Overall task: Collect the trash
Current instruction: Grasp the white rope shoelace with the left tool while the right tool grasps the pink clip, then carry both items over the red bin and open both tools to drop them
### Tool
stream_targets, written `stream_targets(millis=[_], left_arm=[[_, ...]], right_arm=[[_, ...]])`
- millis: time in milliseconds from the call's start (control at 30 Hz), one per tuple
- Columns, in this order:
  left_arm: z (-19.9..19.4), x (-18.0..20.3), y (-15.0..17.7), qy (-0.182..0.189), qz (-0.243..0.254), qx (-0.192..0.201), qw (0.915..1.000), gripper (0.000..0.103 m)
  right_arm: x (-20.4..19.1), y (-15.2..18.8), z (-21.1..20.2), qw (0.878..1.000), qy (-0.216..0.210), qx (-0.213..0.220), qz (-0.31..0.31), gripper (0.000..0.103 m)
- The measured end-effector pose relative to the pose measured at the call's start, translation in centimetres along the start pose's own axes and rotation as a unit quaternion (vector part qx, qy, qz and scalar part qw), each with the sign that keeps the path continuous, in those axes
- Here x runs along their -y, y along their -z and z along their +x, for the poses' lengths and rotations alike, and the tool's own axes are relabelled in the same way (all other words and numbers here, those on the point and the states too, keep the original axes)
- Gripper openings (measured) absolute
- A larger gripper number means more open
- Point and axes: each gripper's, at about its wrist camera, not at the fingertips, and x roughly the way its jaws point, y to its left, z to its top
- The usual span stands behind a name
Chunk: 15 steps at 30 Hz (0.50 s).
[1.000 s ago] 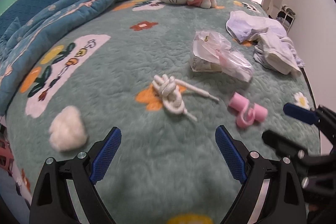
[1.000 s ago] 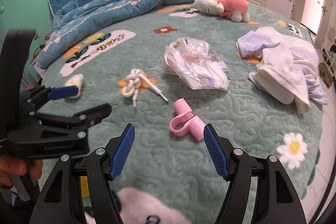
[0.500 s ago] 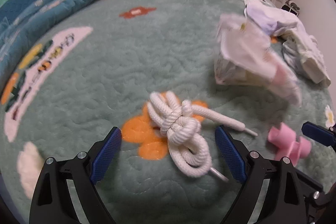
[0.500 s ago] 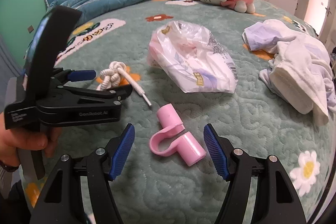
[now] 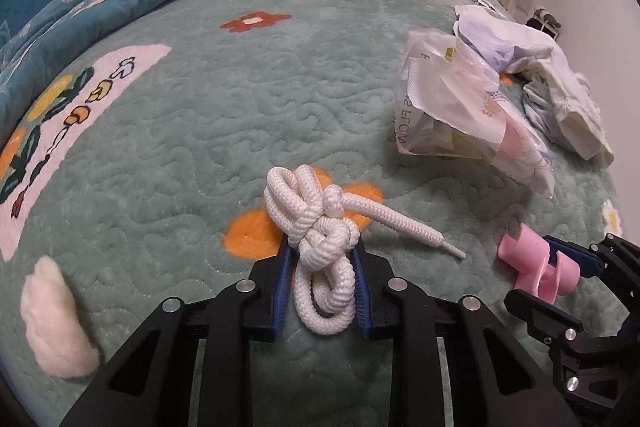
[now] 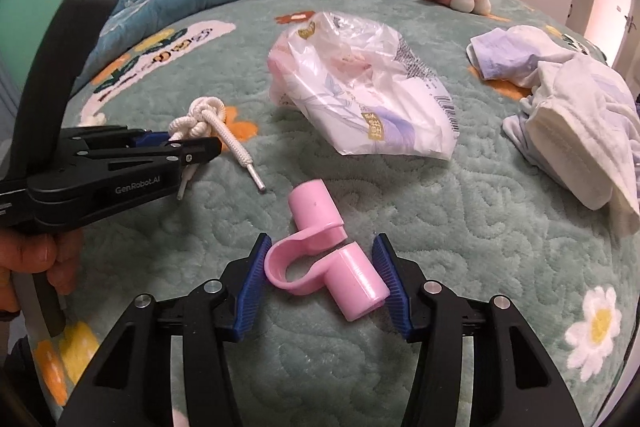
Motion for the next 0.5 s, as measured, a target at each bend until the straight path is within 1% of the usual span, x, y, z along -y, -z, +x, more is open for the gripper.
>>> stream_targets(millis=[133,233,300,400,500], left_arm=[[-1.0,-0.3,0.2,0.005,-0.010,0.001,0.9999,0.026],[-2.4,-0.3,0.5,-0.001,-0.010,0.008,0.9999,0.026],[-3.8,-0.2,0.9,0.004,-0.015,0.012,0.9998,0.026],[-5.9,0.3,1.7,-0.003,-0.009,0.024,0.9997,0.026],[-7.8,1.1,2.7,-0.003,-0.005,0.026,0.9996,0.026]], right_arm=[[0.0,0.3,-1.5,1.000,-0.013,0.009,0.012,0.052],[-0.3,0.7,-3.3,0.999,-0.021,0.021,0.016,0.052],[-0.6,1.0,-4.4,0.999,-0.025,0.027,0.018,0.051],[-0.9,1.5,-6.1,0.999,-0.029,0.035,0.017,0.051],[-1.0,2.1,-7.8,0.999,-0.031,0.039,0.021,0.051]])
